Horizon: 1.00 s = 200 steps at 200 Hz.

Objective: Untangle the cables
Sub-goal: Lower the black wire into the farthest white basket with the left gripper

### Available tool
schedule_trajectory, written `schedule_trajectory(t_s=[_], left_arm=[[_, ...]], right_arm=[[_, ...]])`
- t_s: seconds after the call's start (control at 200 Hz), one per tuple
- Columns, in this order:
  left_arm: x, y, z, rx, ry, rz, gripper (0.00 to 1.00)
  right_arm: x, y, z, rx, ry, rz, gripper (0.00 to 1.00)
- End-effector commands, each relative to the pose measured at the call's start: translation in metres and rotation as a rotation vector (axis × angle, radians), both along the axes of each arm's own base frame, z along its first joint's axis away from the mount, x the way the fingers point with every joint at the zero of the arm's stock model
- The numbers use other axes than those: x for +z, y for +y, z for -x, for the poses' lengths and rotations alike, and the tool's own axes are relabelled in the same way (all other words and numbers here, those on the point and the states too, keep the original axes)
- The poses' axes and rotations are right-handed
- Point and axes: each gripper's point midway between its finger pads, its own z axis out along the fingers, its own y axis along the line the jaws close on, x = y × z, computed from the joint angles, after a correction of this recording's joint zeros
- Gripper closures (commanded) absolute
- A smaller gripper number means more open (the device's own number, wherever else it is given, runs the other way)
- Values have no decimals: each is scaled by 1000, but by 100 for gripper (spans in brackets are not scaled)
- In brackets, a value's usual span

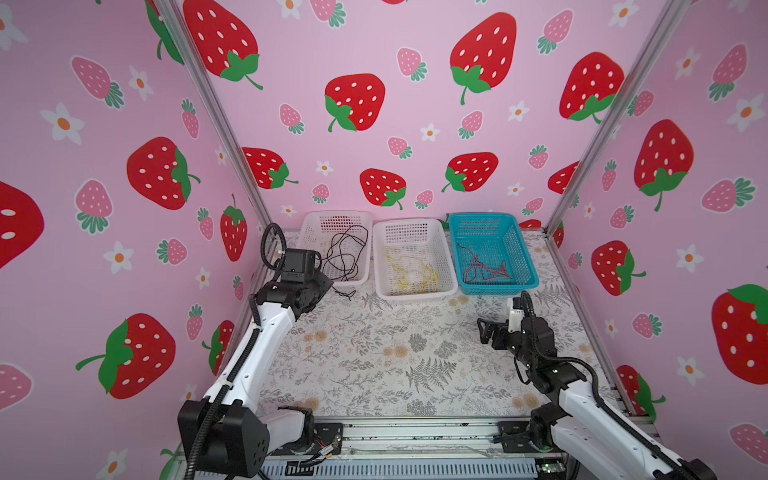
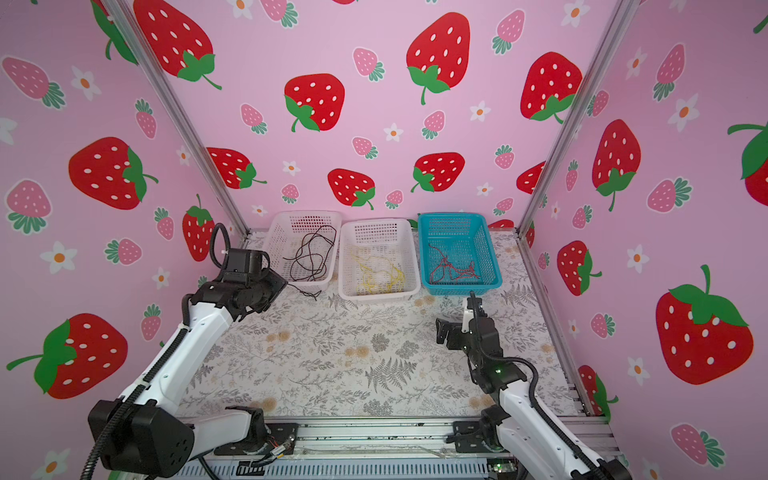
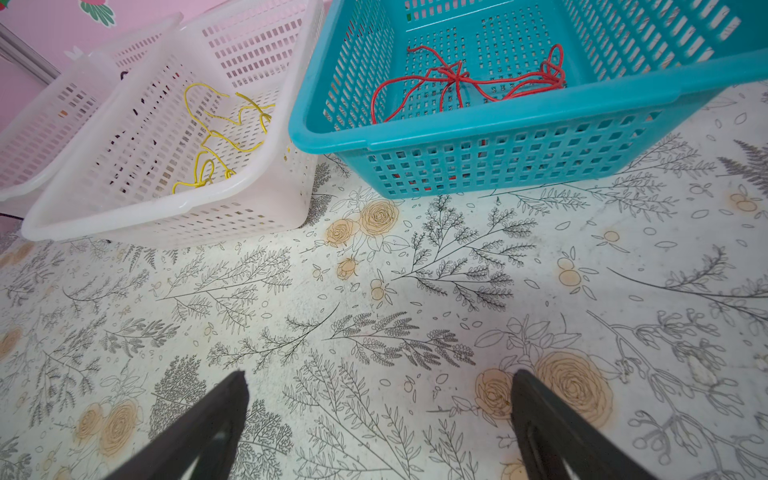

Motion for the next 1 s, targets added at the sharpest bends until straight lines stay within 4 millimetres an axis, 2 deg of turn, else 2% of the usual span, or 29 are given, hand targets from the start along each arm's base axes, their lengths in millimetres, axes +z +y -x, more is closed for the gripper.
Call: schedule_trajectory(t_s=[0.0,0.255,0.475,0.6,0.995], left_arm=[[-3,8,-6,117,26,34,43],[-12,10,-23,142,16,58,44],[-24,21,-39,161,41,55,46],[-26,26,-43,169,47,32,51],[-39,37,-58,190,76,21,56]], right_arm=[[-1,2,2,17,-12,5,1],[1,3,2,18,-16,2,1],[-1,4,2,24,-9,2,1],[-2,4,2,23,-9,2,1],[-3,4,2,21,-6,0,1]])
